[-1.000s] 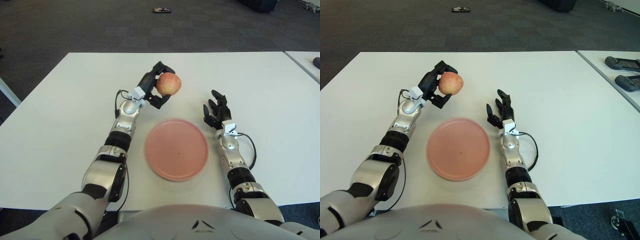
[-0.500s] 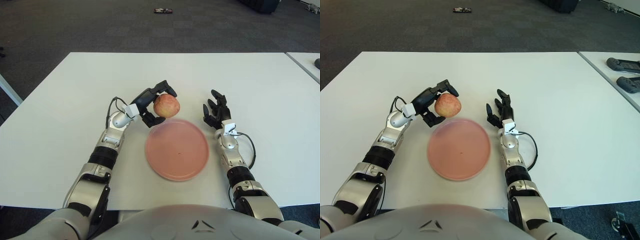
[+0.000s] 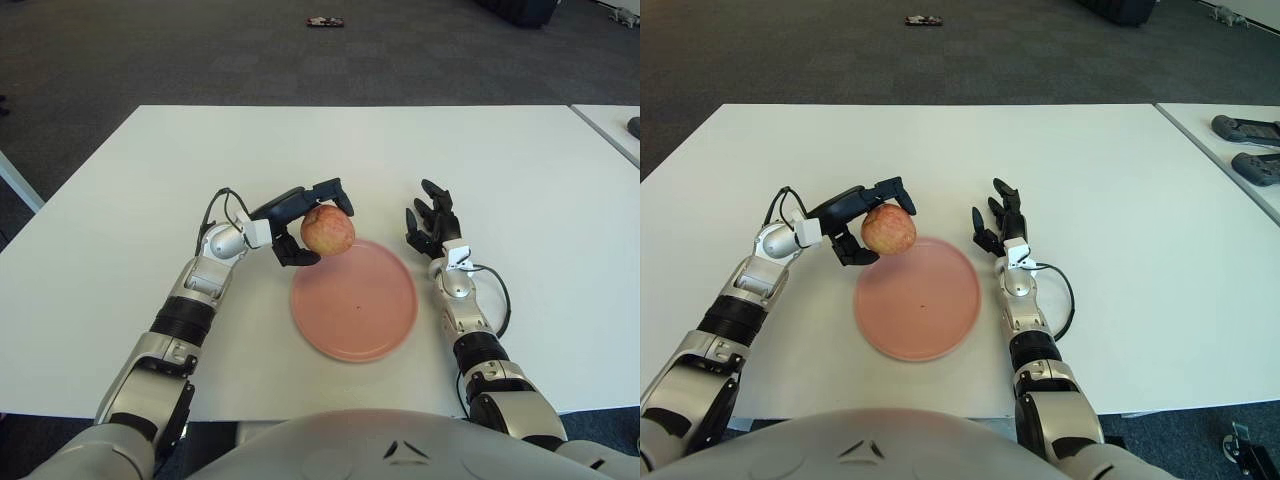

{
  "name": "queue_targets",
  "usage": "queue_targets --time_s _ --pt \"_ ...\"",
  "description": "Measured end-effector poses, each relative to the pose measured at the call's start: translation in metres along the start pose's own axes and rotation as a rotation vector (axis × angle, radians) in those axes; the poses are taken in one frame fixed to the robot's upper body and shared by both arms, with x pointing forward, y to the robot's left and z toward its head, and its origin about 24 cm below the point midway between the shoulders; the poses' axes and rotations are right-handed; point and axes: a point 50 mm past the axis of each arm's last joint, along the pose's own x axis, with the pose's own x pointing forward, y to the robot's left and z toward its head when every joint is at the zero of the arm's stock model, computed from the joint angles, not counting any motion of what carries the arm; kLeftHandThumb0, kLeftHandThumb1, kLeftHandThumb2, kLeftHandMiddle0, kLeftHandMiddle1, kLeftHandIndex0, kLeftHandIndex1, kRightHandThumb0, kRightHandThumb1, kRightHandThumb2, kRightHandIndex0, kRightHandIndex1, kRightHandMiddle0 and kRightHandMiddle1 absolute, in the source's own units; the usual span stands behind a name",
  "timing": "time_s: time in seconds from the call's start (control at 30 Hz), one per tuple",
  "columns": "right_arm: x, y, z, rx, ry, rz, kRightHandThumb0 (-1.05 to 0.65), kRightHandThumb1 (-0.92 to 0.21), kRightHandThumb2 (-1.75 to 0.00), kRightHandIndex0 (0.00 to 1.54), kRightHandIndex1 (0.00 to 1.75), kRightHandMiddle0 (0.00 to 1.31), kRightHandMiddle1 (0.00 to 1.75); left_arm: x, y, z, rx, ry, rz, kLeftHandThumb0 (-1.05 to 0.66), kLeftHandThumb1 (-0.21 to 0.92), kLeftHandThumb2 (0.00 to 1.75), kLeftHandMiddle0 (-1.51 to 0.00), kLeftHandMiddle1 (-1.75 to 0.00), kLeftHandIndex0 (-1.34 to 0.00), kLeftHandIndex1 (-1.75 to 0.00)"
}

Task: Put the apple into the plate.

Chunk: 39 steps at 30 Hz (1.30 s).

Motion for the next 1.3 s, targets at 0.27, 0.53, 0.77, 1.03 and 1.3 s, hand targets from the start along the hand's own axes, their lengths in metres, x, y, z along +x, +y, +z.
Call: queue_targets --time_s 0.27,0.53,0.77,1.03,1.3 --pt "0.000 0.001 0.000 -0.007 -0.003 0.006 -0.43 -0.75 -0.77 0.29 0.25 0.00 0.58 0.000 -0.004 0.005 -0.007 -0.013 -0.027 -0.51 0.21 1.45 -1.21 -1.75 -0.70 -1.75" --pt "0.000 0.002 0.000 -0.013 -0.003 0.002 -0.42 -0.74 -0.77 0.28 0.27 0.00 0.58 0.000 -0.013 0.011 -0.021 -0.030 -0.094 -0.50 0.23 1.42 -1.19 -1.75 -0.68 -1.75" --pt "0.000 0.002 0.000 -0.014 -0.003 0.000 -0.43 -0.74 -0.78 0.27 0.28 0.00 0.58 -0.002 -0.012 0.013 0.014 -0.021 -0.121 -0.50 0.24 1.41 -1.16 -1.75 -0.67 -1.75" --pt "0.000 0.002 0.000 -0.009 -0.001 -0.002 -0.40 -0.74 -0.79 0.27 0.30 0.00 0.58 -0.003 -0.014 0.012 0.065 -0.017 -0.161 -0.49 0.26 1.38 -1.14 -1.75 -0.65 -1.75" --pt "0.001 0.003 0.000 -0.008 0.000 -0.001 -0.42 -0.74 -0.80 0.25 0.31 0.00 0.57 0.000 -0.019 0.009 0.174 -0.045 -0.192 -0.49 0.27 1.37 -1.15 -1.75 -0.64 -1.75"
